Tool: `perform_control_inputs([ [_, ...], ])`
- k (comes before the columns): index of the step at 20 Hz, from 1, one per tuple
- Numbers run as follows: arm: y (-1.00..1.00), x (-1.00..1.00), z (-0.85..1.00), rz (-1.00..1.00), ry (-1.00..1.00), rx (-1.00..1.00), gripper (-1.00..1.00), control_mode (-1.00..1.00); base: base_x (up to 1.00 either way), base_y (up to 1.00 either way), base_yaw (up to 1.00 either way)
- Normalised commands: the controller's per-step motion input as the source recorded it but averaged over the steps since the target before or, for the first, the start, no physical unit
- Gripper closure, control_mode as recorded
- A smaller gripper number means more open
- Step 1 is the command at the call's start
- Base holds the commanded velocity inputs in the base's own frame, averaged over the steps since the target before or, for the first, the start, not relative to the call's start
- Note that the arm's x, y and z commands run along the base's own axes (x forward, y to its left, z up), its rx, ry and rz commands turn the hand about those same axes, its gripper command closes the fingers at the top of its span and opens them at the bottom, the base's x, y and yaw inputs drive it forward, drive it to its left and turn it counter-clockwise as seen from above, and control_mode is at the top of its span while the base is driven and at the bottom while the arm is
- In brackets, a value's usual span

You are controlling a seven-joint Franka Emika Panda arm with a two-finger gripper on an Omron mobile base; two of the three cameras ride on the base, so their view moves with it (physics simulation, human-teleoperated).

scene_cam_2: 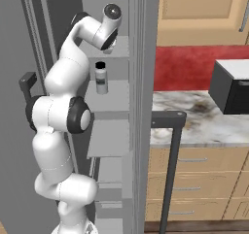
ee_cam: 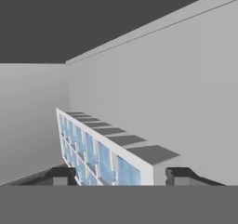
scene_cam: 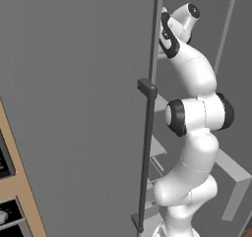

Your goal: Open the freezer door, pick up the ice cube tray from the freezer, and place it on the dining counter.

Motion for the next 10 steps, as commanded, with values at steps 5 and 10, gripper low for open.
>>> perform_control_inputs([
  [5,0.00,0.00,0.00,0.00,0.00,0.00,1.00,-1.00,0.00,0.00,0.00],
  [10,0.00,0.00,0.00,0.00,0.00,0.00,1.00,-1.00,0.00,0.00,0.00],
])
